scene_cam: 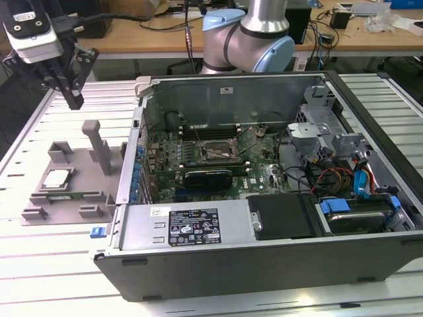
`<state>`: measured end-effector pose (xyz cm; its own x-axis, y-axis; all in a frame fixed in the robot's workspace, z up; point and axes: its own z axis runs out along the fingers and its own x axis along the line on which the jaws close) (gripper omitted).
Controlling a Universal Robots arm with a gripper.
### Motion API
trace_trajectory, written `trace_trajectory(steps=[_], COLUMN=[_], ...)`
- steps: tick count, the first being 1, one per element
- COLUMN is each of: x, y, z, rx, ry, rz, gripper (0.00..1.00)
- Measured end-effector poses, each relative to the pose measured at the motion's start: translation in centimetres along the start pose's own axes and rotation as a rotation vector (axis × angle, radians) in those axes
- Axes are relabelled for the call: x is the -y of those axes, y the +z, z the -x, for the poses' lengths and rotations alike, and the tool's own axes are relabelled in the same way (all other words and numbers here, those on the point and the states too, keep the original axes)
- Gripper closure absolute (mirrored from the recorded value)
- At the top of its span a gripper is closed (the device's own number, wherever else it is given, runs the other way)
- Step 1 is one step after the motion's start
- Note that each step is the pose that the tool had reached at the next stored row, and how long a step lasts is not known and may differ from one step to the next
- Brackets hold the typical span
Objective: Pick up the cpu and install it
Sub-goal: 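Reach for the cpu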
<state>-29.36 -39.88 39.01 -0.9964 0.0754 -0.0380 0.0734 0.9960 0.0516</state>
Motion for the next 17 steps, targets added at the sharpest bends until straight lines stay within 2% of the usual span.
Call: trace_trajectory(steps=[5,7,9,12,17], x=[0.22,0.27,0.36,0.46,0.54], y=[0.75,0.87,1.05,1.27,1.88], z=[-2.36,-3.02,-4.1,-5.28,-6.36], rx=[0.0066,0.008,0.0103,0.0127,0.0147], ry=[0.0,0.0,0.0,-0.001,-0.001], rz=[0.0005,0.0006,0.0007,0.0009,0.0012], gripper=[0.89,0.89,0.89,0.89,0.89])
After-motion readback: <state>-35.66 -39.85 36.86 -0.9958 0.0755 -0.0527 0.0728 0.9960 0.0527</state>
